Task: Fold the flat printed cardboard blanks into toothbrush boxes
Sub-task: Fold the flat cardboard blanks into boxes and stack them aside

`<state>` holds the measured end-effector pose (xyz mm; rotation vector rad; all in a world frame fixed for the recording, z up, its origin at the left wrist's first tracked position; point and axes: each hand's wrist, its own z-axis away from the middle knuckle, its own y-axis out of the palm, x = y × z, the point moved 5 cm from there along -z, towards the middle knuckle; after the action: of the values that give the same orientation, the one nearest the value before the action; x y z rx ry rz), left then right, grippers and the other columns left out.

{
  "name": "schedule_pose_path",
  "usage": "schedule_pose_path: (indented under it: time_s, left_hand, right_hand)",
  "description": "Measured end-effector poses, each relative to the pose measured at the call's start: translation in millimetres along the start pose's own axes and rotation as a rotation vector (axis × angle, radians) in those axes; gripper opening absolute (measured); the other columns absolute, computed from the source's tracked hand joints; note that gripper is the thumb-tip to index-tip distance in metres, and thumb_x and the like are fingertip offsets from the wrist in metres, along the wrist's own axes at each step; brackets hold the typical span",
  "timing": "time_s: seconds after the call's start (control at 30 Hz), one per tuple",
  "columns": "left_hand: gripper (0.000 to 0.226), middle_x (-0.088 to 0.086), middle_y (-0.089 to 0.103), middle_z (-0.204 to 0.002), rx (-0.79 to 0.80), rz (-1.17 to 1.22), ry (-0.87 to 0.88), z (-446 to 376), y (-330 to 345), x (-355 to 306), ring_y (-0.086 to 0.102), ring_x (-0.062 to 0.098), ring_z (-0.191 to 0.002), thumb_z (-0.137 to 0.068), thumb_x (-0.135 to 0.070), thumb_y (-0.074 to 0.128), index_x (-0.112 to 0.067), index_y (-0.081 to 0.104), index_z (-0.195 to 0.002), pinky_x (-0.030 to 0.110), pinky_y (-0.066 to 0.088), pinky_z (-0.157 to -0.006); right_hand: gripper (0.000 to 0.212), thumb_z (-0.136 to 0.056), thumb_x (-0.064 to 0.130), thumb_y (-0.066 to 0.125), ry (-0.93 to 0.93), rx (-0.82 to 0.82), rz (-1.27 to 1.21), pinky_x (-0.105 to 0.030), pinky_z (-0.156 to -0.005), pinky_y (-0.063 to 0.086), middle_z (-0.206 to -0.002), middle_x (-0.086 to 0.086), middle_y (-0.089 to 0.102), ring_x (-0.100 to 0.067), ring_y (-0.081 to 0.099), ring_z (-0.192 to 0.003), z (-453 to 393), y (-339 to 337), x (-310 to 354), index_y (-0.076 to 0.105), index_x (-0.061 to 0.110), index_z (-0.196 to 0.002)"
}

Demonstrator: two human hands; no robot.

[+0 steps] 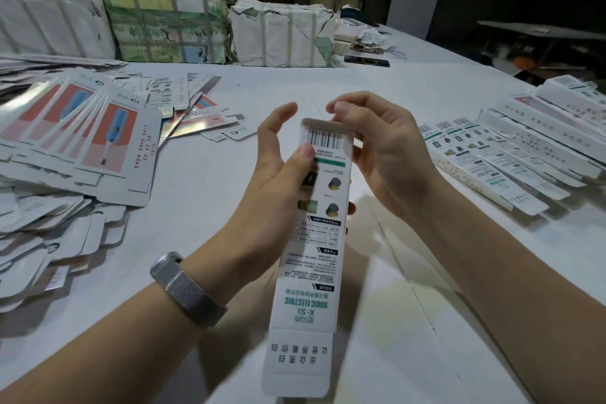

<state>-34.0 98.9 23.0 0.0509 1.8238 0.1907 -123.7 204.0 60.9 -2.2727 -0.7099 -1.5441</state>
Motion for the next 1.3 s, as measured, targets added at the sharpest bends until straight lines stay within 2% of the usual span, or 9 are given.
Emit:
schedule_pose_path:
  time_s: [0.2, 0.3, 0.43, 0.53, 0.63, 0.77, 0.93, 1.07, 1.3]
  left_hand:
    - [0.042, 0.014, 0.074, -0.093, 0.044, -0.070, 0.038, 0, -1, -2, 0.073, 0.038, -0.079, -0.108, -0.032, 0.035, -0.061, 0.026, -0.138, 0.045, 0.061, -0.064]
    - [0.044, 0.013, 0.074, -0.092, 0.071, -0.067, 0.053, 1, -2, -5, 0.073, 0.037, -0.078, -0.108, -0.031, 0.035, -0.059, 0.026, -0.140, 0.040, 0.060, -0.062]
    - [0.041, 0.013, 0.074, -0.093, 0.108, -0.063, 0.030, 2, 1, -5, 0.074, 0.035, -0.076, -0.108, -0.031, 0.035, -0.056, 0.027, -0.139, 0.041, 0.060, -0.059]
    - [0.038, 0.014, 0.073, -0.094, 0.116, -0.096, 0.032, 3, 0, -5, 0.074, 0.037, -0.077, -0.107, -0.033, 0.035, -0.056, 0.031, -0.138, 0.048, 0.061, -0.062]
    - [0.037, 0.013, 0.073, -0.095, 0.111, -0.105, 0.028, 3, -1, -5, 0.074, 0.036, -0.077, -0.106, -0.035, 0.036, -0.056, 0.032, -0.137, 0.044, 0.060, -0.061]
    - [0.037, 0.011, 0.074, -0.094, 0.129, -0.090, 0.002, 4, 0, -4, 0.074, 0.035, -0.076, -0.107, -0.034, 0.035, -0.057, 0.033, -0.136, 0.038, 0.059, -0.059]
    - [0.027, 0.012, 0.074, -0.093, 0.134, -0.041, -0.012, 5, 4, -6, 0.073, 0.035, -0.075, -0.108, -0.028, 0.034, -0.041, 0.040, -0.131, 0.035, 0.058, -0.057]
    - [0.025, 0.017, 0.073, -0.088, 0.045, -0.006, -0.012, 3, -3, -10, 0.072, 0.040, -0.074, -0.107, -0.028, 0.034, -0.037, 0.040, -0.130, 0.044, 0.060, -0.057]
    - [0.020, 0.017, 0.072, -0.087, 0.021, -0.011, -0.029, 2, -8, -8, 0.072, 0.039, -0.073, -0.108, -0.027, 0.035, -0.035, 0.042, -0.125, 0.042, 0.059, -0.056]
  right_hand:
    - [0.015, -0.085, 0.023, 0.058, 0.134, 0.171, 0.084, -0.033, -0.062, 0.048, -0.074, -0.003, 0.067, -0.018, 0.063, -0.069, 1, 2, -2, 0.073, 0.019, -0.086]
    - [0.014, -0.082, 0.021, 0.063, 0.071, 0.111, 0.127, -0.042, -0.067, 0.044, -0.073, -0.009, 0.067, -0.029, 0.059, -0.072, 0, -1, 2, 0.075, 0.019, -0.076]
    - [0.016, -0.081, 0.018, 0.063, 0.001, 0.000, 0.133, -0.039, -0.060, 0.042, -0.065, -0.007, 0.066, -0.032, 0.055, -0.067, 0, -5, 4, 0.068, 0.012, -0.068]
    - [0.018, -0.082, 0.018, 0.062, -0.011, 0.006, 0.163, -0.044, -0.064, 0.042, -0.065, -0.006, 0.067, -0.033, 0.056, -0.070, -1, -7, 4, 0.068, 0.013, -0.066]
    - [0.022, -0.084, 0.020, 0.061, 0.010, 0.072, 0.194, -0.039, -0.063, 0.044, -0.068, -0.006, 0.068, -0.024, 0.060, -0.071, -2, -10, 6, 0.072, 0.019, -0.065]
    - [0.024, -0.087, 0.020, 0.059, 0.070, 0.219, 0.192, -0.024, -0.056, 0.045, -0.074, -0.006, 0.069, -0.023, 0.062, -0.076, -3, -14, 8, 0.076, 0.022, -0.070]
    - [0.025, -0.089, 0.019, 0.056, 0.082, 0.292, 0.177, -0.029, -0.059, 0.049, -0.083, -0.009, 0.071, -0.029, 0.064, -0.086, -4, -20, 9, 0.079, 0.021, -0.078]
    - [0.028, -0.098, 0.023, 0.049, 0.014, 0.290, 0.231, -0.034, -0.060, 0.052, -0.094, -0.001, 0.072, -0.025, 0.067, -0.092, 0, -14, 7, 0.074, 0.015, -0.107]
    - [0.024, -0.099, 0.014, 0.052, -0.123, 0.282, 0.373, -0.030, -0.058, 0.054, -0.100, -0.005, 0.069, -0.027, 0.066, -0.091, 3, -7, 12, 0.067, 0.019, -0.117]
